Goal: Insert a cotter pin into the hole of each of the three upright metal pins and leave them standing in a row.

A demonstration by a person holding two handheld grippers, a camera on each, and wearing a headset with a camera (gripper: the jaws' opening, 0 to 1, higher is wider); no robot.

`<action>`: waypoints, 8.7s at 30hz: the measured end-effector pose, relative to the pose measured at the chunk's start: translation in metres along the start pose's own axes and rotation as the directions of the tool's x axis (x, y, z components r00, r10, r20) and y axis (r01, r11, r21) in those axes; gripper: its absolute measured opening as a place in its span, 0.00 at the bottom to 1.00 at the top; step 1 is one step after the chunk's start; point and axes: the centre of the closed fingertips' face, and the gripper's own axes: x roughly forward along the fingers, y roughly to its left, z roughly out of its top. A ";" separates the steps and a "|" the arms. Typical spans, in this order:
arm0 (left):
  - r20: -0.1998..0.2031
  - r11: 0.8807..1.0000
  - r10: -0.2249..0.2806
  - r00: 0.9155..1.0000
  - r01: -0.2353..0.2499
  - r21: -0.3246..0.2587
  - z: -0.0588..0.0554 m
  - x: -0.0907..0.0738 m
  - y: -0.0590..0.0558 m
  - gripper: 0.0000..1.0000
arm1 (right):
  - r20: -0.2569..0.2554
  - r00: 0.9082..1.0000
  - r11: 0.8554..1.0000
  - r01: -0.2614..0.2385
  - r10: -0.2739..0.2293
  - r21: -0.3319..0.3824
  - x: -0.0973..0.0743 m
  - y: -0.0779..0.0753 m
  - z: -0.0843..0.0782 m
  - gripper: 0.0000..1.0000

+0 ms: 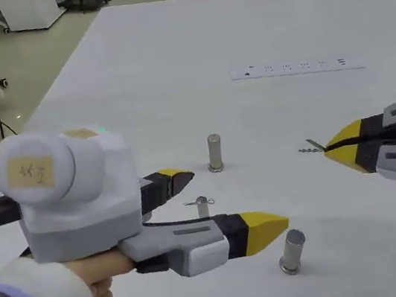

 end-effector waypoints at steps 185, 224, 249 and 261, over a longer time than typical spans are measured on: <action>-0.310 0.761 -0.327 0.892 0.444 0.474 -0.042 0.034 -0.060 0.10 | 0.152 0.904 0.883 -0.424 0.399 0.204 -0.017 0.108 -0.009 0.00; -0.409 0.773 -0.249 0.878 0.435 0.463 -0.068 0.064 -0.038 0.10 | 0.078 0.930 0.895 -0.368 0.360 0.251 -0.001 0.095 -0.057 0.00; -0.411 0.791 -0.248 0.877 0.428 0.436 -0.069 0.066 -0.038 0.09 | 0.049 0.910 0.889 -0.414 0.412 0.196 0.020 0.103 -0.044 0.00; -0.407 0.802 -0.248 0.879 0.421 0.423 -0.069 0.065 -0.039 0.09 | 0.038 0.882 0.875 -0.471 0.470 0.114 0.032 0.108 -0.034 0.00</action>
